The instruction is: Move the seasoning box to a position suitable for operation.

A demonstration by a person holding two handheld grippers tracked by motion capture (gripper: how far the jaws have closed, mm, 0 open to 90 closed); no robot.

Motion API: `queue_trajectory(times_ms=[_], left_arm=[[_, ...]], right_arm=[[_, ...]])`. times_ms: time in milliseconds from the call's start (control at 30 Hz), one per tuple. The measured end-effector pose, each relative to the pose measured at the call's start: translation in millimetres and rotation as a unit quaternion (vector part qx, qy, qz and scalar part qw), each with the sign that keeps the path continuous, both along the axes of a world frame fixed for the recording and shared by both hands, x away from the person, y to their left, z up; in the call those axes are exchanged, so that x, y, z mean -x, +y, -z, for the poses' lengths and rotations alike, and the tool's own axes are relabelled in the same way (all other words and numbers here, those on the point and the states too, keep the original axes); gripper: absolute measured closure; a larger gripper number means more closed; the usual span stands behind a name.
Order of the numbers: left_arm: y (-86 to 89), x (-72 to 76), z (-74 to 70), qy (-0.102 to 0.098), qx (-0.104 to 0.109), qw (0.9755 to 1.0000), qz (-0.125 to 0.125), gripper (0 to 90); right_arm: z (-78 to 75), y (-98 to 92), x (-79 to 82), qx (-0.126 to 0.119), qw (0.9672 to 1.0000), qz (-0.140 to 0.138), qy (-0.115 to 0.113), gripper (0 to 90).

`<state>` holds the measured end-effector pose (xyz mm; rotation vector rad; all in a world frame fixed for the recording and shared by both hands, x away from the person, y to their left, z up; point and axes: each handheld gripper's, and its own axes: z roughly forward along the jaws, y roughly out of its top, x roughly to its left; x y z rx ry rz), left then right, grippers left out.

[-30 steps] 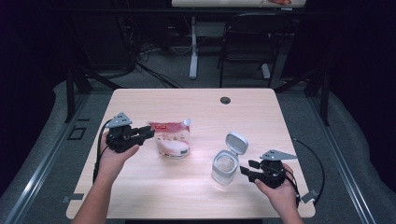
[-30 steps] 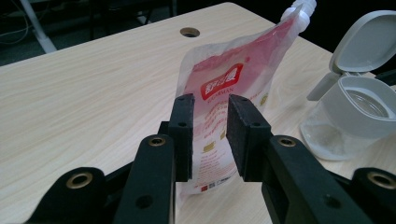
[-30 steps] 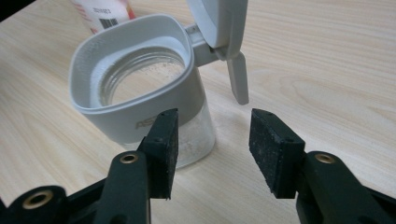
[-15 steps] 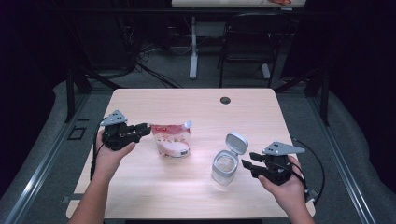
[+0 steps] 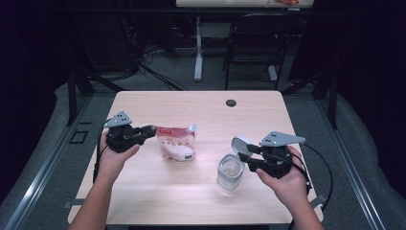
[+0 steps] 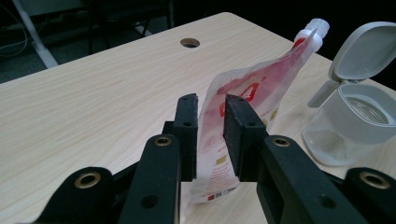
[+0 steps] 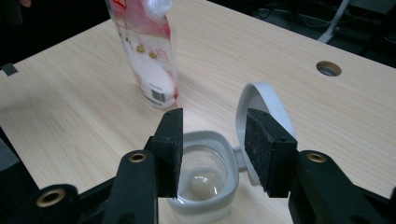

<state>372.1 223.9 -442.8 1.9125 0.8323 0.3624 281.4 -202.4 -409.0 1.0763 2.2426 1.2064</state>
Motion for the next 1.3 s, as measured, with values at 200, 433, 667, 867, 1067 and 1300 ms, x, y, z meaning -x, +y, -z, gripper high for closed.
queue_trajectory(times_ms=[200,433,667,867,1067,1300], left_arm=[[1.9,-0.9,2.2,0.003,0.004,1.0,-0.001,70.8],[0.1,-2.0,4.5,0.008,0.003,1.0,0.004,70.4],[0.2,-3.2,6.2,0.013,0.004,0.9999,0.003,67.8],[0.2,-4.6,7.2,0.014,0.004,0.9999,0.005,67.8],[1.8,-5.3,7.4,0.016,0.008,0.9998,0.003,66.8],[1.4,-6.5,9.6,0.019,0.013,0.9997,0.007,66.1]], right_arm=[[-8.2,24.8,-10.9,0.005,0.9996,-0.027,-0.004,57.1],[-5.3,44.3,-28.8,0.01,0.9991,-0.041,-0.001,57.1],[2.4,54.8,-49.7,0.002,0.9994,-0.034,-0.002,57.1],[9.1,64.5,-63.7,-0.004,0.9992,-0.038,0.006,57.1],[21.5,76.1,-79.1,0.0,0.9991,-0.039,0.017,57.1],[27.5,87.6,-86.9,-0.007,0.9988,-0.045,0.017,56.2]])
